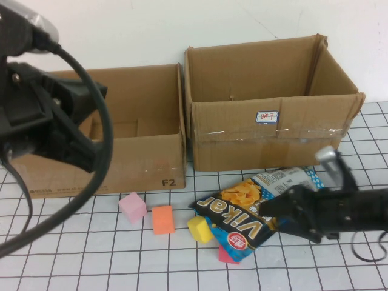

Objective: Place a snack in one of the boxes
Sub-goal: Pick up the potato chip

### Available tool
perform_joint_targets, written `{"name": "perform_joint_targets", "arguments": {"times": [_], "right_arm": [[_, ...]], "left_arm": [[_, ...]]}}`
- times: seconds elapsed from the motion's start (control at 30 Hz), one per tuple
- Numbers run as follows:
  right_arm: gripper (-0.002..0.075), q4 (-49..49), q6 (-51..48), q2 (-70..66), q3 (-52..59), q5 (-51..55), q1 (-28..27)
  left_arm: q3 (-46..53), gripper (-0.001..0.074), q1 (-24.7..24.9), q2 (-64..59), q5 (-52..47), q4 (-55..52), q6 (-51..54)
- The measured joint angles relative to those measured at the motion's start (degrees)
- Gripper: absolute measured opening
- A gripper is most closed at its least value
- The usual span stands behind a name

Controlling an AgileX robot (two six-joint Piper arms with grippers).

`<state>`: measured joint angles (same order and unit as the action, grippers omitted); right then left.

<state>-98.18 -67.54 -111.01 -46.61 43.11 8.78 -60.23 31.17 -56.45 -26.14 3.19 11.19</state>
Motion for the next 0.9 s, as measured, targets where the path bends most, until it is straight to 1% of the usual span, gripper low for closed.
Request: {"name": "perform_joint_targets", "arguments": {"times": [0.1,0.2,0.3,0.37,0.47,0.53,0.57,0.6,0.77,0.9], "right_arm": [[0.0501,0.0,0.3,-0.6,-1.9,-3.7,2.4],[0.0499,0.0,1.3,-0.6,-3.1,-6.5,3.1],[0.0467,0.0,1.6,-0.6,-3.9,-9.3,3.3],[0.0417,0.0,1.6,-0.6,-4.0,-11.1,3.3],[0.0291,-0.1,1.7,-0.6,-4.1,-12.4,3.4],[0.0178,-0.3,1.7,-0.6,-4.3,-12.5,3.4],[0.0133,-0.4,1.7,-0.6,-4.3,-12.3,3.4],[0.0115,-0.5,1.7,-0.6,-4.3,-12.0,3.4],[0.0097,-0.7,1.7,-0.6,-4.3,-8.1,3.4],[0.0094,-0.6,1.7,-0.6,-4.3,-1.3,3.4]], "left_arm": [[0.0,-0.0001,0.0,0.0,-2.5,0.2,-0.4],[0.0,-0.0001,0.0,0.0,-3.9,0.2,-0.6],[0.0,-0.0001,0.0,0.0,-4.0,0.7,-0.6],[0.0,-0.0001,0.0,0.0,-4.0,1.3,-0.7],[0.0,-0.0001,0.0,0.0,-3.9,1.6,-0.9],[0.0,-0.0001,0.0,0.0,-3.9,1.8,-0.9],[0.0,-0.0001,0.0,0.0,-3.9,1.8,-0.9],[0.0,-0.0001,0.0,0.0,-3.9,1.8,-1.0],[0.0,-0.0001,0.0,0.0,-2.3,1.8,-1.1],[0.0,-0.0001,0.0,0.0,-1.1,1.9,-1.1]]}}
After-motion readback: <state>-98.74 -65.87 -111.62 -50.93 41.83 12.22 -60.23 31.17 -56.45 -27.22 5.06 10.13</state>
